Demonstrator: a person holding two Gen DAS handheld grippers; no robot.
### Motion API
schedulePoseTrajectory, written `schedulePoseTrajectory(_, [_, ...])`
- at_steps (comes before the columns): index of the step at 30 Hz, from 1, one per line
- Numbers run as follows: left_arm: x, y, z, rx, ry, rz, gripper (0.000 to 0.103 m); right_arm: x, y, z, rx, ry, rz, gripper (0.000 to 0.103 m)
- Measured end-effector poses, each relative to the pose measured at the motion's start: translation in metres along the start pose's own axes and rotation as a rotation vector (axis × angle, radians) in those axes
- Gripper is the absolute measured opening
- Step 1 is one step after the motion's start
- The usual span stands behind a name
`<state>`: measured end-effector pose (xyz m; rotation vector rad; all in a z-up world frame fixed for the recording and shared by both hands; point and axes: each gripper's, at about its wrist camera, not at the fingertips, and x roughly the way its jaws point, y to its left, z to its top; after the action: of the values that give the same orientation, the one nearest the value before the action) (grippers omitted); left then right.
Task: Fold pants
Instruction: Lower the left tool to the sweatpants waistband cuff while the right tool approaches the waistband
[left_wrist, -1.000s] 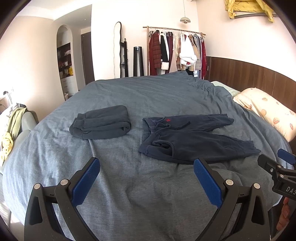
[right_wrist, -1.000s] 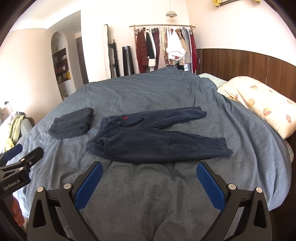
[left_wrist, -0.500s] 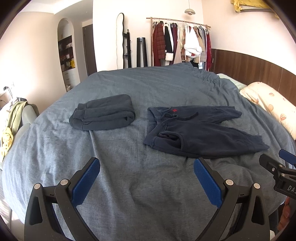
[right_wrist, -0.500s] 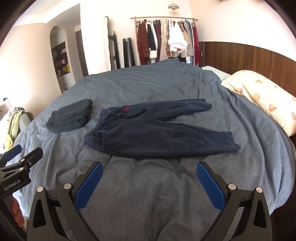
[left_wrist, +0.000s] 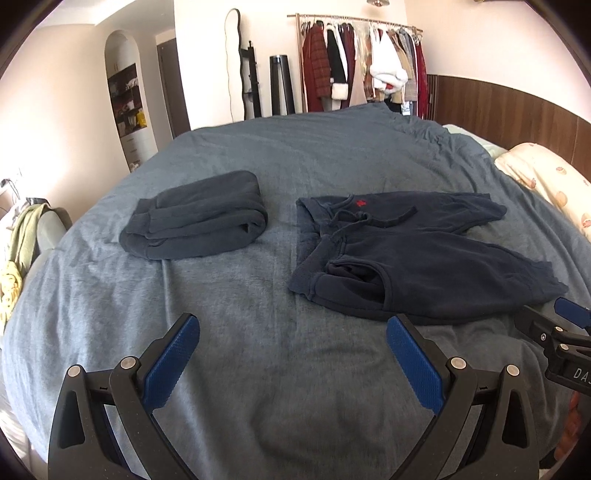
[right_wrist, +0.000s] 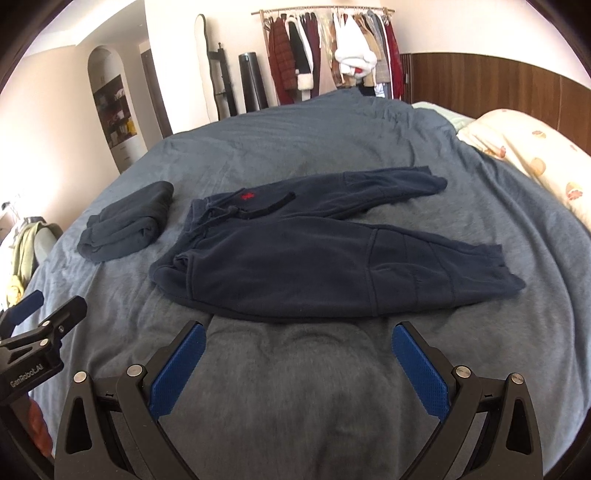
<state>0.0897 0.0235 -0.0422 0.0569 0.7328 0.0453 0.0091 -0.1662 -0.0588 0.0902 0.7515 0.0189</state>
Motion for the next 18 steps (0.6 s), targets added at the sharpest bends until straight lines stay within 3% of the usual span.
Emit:
schedulePoseTrajectory(9, [0.049, -0.009, 0.017, 0.095, 0.073, -0.009, 0.102, 0.049, -0.003, 0.019, 0.041, 0.082, 0.029, 0.099])
schedulePoseTrajectory(14, [0.053, -0.012, 0.037, 0.136, 0.133, -0.019, 0.099, 0.065, 0.003, 0.035, 0.048, 0.187, 0.041, 0.095])
schedulePoseTrajectory(18, [0.053, -0.009, 0.057, 0.110, 0.191, -0.042, 0.096, 0.067, 0.004, 0.050, 0.083, 0.272, 0.039, 0.094])
